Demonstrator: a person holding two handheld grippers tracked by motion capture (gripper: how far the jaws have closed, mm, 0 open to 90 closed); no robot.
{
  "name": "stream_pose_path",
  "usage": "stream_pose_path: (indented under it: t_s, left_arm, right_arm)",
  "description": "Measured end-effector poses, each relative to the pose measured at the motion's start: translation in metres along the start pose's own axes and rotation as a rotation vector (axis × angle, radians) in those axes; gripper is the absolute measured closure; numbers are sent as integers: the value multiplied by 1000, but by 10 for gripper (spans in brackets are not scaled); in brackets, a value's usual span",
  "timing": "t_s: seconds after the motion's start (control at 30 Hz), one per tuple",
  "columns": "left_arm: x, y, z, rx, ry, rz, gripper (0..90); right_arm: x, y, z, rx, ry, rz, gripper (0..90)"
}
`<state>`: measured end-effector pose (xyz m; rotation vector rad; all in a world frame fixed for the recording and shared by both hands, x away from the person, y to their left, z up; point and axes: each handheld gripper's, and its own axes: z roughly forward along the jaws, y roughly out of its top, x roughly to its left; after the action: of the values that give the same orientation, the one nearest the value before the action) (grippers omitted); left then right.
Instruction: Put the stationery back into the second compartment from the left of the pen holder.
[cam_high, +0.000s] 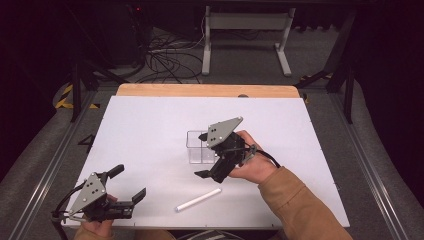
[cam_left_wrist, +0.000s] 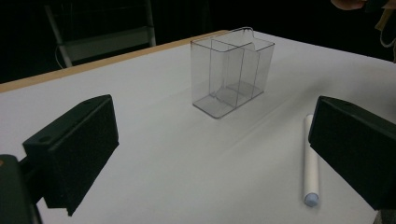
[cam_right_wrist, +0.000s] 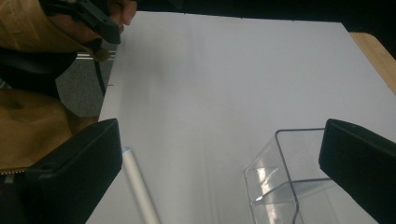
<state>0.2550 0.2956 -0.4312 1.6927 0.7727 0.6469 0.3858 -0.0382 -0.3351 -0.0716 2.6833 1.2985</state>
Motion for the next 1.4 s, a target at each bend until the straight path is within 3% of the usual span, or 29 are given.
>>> stream_pose_path:
  t_s: [0.1,0.27,0.3,0.37,0.43,0.53,0.57,0.87,1.1,1.4]
  left_arm:
    - [0,0,0,2,0,-1,23]
    - [0,0,0,-4,0,3,23]
    - [0,0,1,2,-1,5,23]
    - [0,0,1,2,-4,4,23]
    - [0,1,2,4,-3,4,23]
    - [0,0,1,0,-2,4,23]
    - [0,1,1,0,-3,6,23]
    - [0,0,1,1,-3,6,23]
    - [0,1,0,3,-2,9,23]
    - [0,1,0,1,-3,7,23]
  right_arm:
    - [5,1,3,12,18,-23,0]
    - [13,3,11,82,32,-48,5]
    - [17,2,16,129,44,-40,32]
    - [18,2,18,142,47,-46,47]
    - [23,0,27,197,73,-68,65]
    - [26,-2,33,218,96,-77,67]
    - [29,-4,40,256,105,-84,70]
    - [38,-14,61,326,153,-93,131]
    - [44,-21,78,395,184,-134,234]
    - [44,-28,91,454,242,-126,320]
